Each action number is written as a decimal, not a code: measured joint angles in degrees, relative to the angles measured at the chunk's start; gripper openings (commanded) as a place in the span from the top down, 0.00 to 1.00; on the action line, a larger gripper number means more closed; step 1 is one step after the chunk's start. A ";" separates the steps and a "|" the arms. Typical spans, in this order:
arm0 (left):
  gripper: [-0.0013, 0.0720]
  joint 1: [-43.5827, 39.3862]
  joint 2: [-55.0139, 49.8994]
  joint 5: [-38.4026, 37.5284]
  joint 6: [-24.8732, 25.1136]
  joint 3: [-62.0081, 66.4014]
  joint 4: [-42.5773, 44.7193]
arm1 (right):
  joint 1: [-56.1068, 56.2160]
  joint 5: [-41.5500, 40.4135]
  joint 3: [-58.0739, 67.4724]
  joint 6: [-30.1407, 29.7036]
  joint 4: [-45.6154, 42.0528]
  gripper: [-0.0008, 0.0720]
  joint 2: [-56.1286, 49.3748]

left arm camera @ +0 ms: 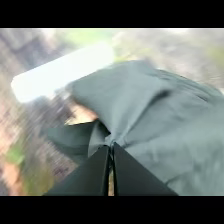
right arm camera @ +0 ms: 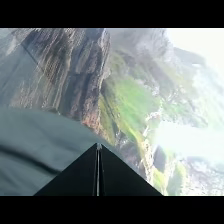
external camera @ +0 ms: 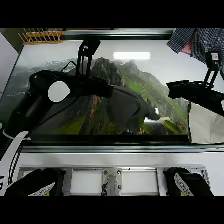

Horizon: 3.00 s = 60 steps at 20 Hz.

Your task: Fold the clothes and pants, and hang the long-sleeved shirts on hangers.

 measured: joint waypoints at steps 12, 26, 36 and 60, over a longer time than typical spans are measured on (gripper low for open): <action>0.02 21.00 -0.39 -0.44 -3.04 -23.63 -11.78 | -1.22 5.16 -1.81 4.37 -0.57 0.26 -6.97; 0.07 16.63 -8.94 6.93 11.04 -28.81 -33.75 | 8.96 3.93 -4.52 12.94 3.06 0.27 -36.30; 0.98 18.58 -7.93 4.22 11.41 -22.80 -32.81 | 12.39 -3.80 -0.52 12.20 8.33 0.96 -35.17; 0.06 16.55 3.58 -2.64 -4.26 -21.27 -5.73 | 10.86 16.41 16.24 15.52 -5.60 0.96 -13.77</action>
